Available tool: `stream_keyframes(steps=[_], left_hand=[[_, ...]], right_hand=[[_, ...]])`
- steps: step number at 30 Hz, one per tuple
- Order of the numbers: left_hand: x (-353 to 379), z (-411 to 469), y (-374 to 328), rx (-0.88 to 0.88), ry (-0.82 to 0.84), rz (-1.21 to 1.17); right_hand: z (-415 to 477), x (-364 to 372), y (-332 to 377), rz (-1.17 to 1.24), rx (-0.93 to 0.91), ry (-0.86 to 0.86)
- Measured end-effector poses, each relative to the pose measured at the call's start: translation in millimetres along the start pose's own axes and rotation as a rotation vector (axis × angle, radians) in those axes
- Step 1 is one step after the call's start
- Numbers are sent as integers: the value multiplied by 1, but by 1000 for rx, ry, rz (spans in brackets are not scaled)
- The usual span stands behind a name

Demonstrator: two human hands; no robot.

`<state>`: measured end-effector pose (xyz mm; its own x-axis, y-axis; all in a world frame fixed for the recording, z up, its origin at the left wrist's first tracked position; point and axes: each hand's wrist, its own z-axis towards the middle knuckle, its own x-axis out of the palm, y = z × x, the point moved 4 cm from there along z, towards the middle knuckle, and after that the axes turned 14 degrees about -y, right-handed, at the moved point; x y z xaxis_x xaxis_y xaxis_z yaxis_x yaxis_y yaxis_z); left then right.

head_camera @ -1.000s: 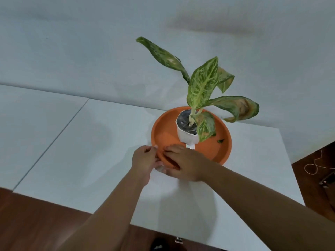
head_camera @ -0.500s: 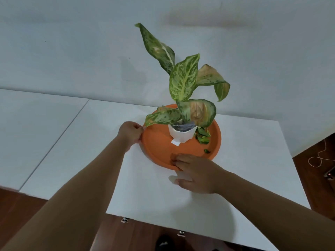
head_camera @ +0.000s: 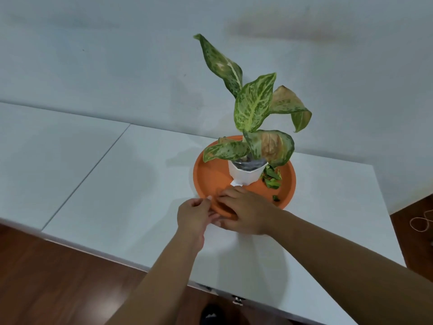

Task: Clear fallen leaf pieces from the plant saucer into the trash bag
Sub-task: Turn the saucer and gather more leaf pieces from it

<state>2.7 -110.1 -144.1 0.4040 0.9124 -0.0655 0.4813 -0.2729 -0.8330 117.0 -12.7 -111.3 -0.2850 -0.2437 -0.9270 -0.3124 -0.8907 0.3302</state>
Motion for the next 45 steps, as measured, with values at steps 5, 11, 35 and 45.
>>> stream_keyframes(steps=[5,11,35,45], left_hand=[[-6,15,-13,63,-22,79],[-15,60,-61,195,-16,270],[4,12,-69,891,-293,439],[80,15,-87,924,442,504]], right_hand=[[-14,-1,2,-51,-94,50],[-31,-6,3,-58,-132,11],[14,-25,-92,-176,305,-151],[24,-16,-98,-242,263,-133]])
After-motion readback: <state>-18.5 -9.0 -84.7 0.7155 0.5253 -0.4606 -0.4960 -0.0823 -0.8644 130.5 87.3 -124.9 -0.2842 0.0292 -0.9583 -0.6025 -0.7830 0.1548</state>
